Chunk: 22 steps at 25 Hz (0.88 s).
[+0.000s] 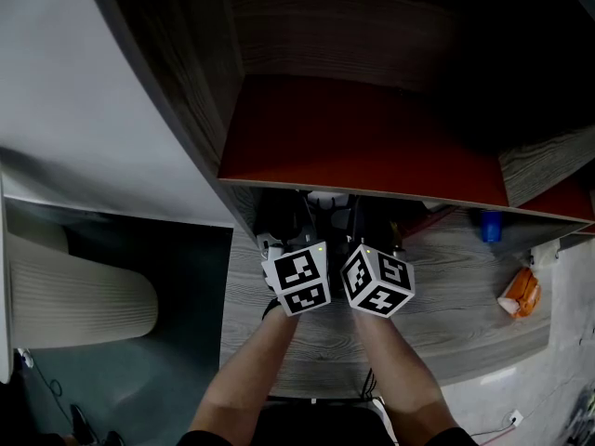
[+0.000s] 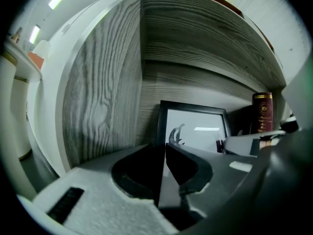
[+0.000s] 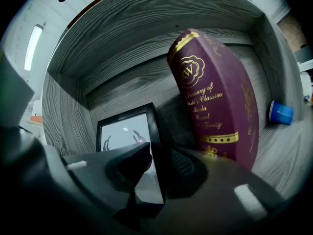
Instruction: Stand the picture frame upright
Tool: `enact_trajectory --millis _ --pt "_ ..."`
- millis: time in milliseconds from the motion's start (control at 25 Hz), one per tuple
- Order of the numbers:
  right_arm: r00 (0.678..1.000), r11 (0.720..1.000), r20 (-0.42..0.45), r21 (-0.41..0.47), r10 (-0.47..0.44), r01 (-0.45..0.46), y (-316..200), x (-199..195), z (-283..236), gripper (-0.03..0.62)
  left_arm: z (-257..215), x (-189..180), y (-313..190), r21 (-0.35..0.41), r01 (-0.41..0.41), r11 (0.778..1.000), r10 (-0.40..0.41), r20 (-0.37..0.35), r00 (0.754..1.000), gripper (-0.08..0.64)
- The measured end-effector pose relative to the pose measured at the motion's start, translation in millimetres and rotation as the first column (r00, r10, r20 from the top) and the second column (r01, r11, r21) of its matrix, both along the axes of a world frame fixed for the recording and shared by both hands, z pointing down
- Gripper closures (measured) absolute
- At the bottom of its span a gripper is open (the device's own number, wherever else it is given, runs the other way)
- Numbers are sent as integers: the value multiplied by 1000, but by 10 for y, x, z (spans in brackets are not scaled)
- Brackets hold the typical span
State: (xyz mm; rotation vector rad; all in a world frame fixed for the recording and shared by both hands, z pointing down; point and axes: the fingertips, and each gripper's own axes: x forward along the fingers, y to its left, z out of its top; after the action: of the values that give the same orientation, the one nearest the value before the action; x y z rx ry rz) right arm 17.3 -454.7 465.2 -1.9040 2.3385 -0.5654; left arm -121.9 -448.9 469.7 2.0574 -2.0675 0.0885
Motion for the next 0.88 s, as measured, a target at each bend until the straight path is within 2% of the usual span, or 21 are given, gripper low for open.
enact_trajectory --millis 120,880 --pt "1000 1000 10 4 -13 13 -3 -26 -8 485 0 2 2 1 -3 1000 3 3 1000 495" --pt "1000 1000 -16 -22 -20 20 -27 -57 29 468 7 8 21 -18 -11 1000 11 26 1000 497"
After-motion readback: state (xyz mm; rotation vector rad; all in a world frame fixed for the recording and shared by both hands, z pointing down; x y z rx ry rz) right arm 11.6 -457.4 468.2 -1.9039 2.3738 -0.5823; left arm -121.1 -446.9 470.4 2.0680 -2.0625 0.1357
